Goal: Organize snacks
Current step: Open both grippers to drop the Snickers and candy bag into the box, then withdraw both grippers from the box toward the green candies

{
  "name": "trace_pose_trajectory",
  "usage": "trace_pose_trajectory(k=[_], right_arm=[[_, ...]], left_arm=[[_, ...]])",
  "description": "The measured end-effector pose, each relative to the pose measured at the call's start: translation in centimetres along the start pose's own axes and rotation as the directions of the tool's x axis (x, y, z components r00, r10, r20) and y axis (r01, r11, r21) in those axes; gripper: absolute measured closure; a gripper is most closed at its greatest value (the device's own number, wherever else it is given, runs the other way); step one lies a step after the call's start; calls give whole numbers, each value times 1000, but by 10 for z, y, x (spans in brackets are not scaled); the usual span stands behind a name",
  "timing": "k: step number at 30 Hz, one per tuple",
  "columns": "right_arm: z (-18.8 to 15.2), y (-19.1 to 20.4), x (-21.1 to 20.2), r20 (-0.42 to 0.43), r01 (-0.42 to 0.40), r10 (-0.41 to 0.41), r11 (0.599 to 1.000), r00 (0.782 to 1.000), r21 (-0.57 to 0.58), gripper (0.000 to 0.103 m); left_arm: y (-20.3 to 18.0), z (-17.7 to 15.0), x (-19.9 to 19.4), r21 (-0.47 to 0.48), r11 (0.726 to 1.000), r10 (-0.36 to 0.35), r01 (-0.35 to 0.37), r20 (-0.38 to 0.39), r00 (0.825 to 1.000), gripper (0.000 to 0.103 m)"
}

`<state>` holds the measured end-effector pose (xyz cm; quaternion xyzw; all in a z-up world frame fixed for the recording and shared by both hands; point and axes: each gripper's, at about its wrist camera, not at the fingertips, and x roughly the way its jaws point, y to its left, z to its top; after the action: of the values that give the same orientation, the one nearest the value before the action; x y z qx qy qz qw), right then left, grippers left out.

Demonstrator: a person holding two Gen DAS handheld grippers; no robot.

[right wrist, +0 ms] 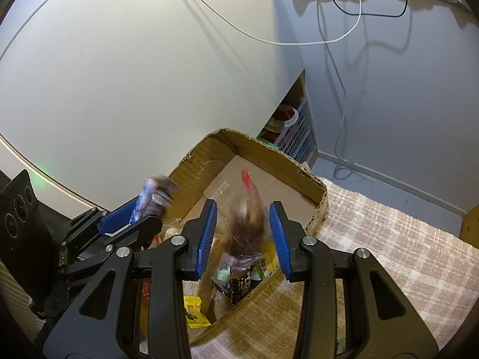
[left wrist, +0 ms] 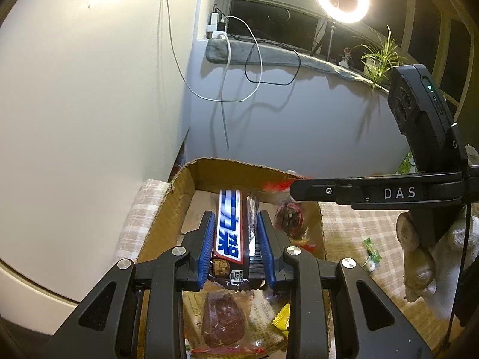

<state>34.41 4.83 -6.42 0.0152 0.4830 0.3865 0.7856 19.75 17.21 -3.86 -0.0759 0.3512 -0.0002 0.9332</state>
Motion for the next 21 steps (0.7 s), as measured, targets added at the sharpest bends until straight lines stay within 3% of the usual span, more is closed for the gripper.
trace_pose_trajectory(k=[5, 9, 21], right_arm=[[0, 2, -3, 6, 2, -2, 1000, 1000, -7, 64], [-2, 2, -10, 20, 16, -16, 1000, 1000, -6, 55], [-16, 11, -45, 55, 64, -61, 997, 997, -48, 52]], left_arm=[[-1, 0, -6, 1, 1000, 6, -6, 14, 1000, 76], [-3, -1, -11, 10, 1000, 10, -11, 19, 1000, 76], [-20, -3, -39, 37, 999, 5, -7, 58, 998, 73]])
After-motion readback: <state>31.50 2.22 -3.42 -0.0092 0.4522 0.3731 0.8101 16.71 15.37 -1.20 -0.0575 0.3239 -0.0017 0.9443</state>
